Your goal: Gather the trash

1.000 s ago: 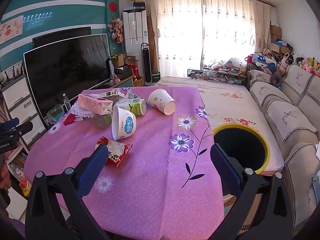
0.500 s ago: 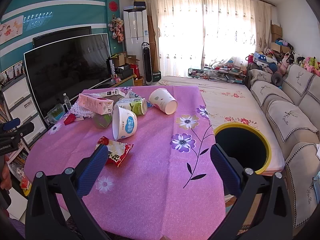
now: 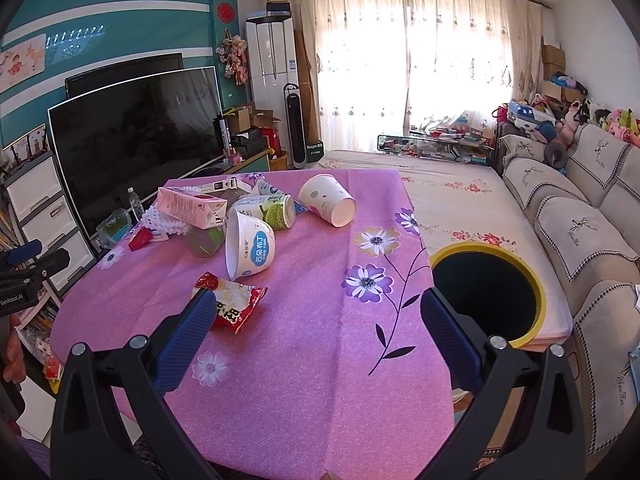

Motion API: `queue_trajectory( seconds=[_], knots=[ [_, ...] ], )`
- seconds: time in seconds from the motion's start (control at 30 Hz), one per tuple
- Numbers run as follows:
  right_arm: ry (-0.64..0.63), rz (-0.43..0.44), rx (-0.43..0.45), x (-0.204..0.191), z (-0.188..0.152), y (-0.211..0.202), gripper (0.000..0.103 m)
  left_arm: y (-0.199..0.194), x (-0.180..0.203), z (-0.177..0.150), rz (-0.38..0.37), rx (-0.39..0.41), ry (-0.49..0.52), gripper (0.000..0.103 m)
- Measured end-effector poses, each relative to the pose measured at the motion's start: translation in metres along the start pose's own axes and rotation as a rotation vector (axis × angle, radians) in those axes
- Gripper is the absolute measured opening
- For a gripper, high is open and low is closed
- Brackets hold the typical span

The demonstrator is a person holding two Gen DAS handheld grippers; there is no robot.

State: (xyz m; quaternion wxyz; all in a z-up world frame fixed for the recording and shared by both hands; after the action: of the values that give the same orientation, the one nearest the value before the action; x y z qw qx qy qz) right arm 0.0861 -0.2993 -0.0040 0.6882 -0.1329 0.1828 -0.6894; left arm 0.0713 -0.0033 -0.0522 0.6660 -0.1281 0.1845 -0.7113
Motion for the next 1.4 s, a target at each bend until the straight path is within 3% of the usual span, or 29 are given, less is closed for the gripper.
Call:
queue_trajectory(
  seconds=[1.4],
  knots=[
    [0.004,0.008,-0.016,-0.0001,-0.0083,0.0073,0.097,0.0026,0.006,-0.0024,-0.005,-0.017,0.004,0.099]
  ],
)
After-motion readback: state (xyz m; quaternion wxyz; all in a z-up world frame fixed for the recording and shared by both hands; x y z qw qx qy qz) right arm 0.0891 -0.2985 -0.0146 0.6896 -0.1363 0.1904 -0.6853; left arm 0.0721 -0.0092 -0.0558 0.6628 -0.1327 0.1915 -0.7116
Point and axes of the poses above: each gripper's, at about its wrist camera, not at the fingertips, and y roughly the way its jaws point, x to its right, z to its top, the point moved 8 cm from there along y, roughly the way its jaws point, and after that the axes turned 8 degrees about x, right-handed, at the moved point
